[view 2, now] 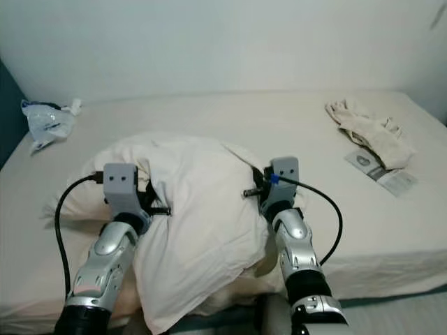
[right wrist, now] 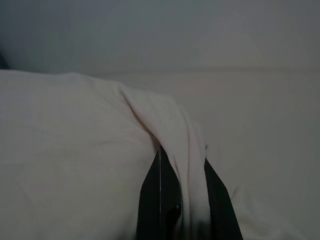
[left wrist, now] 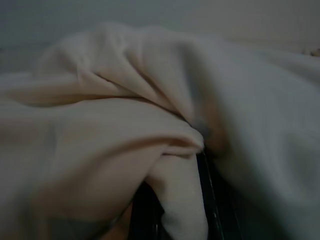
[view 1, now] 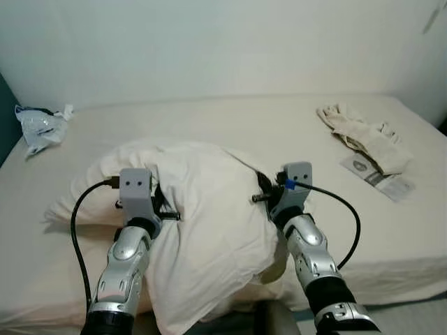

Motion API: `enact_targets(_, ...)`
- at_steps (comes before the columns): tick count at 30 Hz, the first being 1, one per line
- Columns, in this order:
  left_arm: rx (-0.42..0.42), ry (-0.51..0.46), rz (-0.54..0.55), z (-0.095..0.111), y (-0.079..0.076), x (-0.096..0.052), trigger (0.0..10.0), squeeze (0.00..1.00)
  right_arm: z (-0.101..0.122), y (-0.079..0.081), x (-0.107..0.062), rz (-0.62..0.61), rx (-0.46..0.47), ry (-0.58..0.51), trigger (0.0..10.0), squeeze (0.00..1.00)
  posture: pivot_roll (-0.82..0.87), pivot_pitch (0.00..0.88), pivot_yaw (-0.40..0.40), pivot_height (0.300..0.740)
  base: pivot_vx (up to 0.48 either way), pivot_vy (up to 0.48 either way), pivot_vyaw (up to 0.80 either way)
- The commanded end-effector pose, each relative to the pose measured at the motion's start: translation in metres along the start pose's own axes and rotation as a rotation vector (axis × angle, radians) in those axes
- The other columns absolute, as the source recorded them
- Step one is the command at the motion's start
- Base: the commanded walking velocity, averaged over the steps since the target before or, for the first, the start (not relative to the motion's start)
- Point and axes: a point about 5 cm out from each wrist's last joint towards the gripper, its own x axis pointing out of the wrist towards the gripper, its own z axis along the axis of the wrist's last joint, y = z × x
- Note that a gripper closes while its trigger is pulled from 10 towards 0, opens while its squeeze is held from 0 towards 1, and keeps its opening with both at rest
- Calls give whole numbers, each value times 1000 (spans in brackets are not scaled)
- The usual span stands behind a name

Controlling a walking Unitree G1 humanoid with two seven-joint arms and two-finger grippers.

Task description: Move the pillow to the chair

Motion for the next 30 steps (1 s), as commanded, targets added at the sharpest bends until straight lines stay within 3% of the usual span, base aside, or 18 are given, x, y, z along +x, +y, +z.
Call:
enact_targets(1, 24, -53, -28, 6, -3, 2, 10000, 0, 12, 6, 2, 21, -18, -79, 10000, 0, -26, 35, -28, 698, 0, 0, 0)
enact_targets(9, 22, -56, -5, 6, 1, 0, 10000, 0, 12, 7, 2, 24, -16, -79, 10000, 0, -22, 35, -35, 740, 0, 0, 0)
enact_targets(30, 19, -61, 16, 4, 3, -1, 10000, 0, 6, 11, 1, 42, -1, -51, 10000, 0, -23, 38, -41, 740, 0, 0, 0)
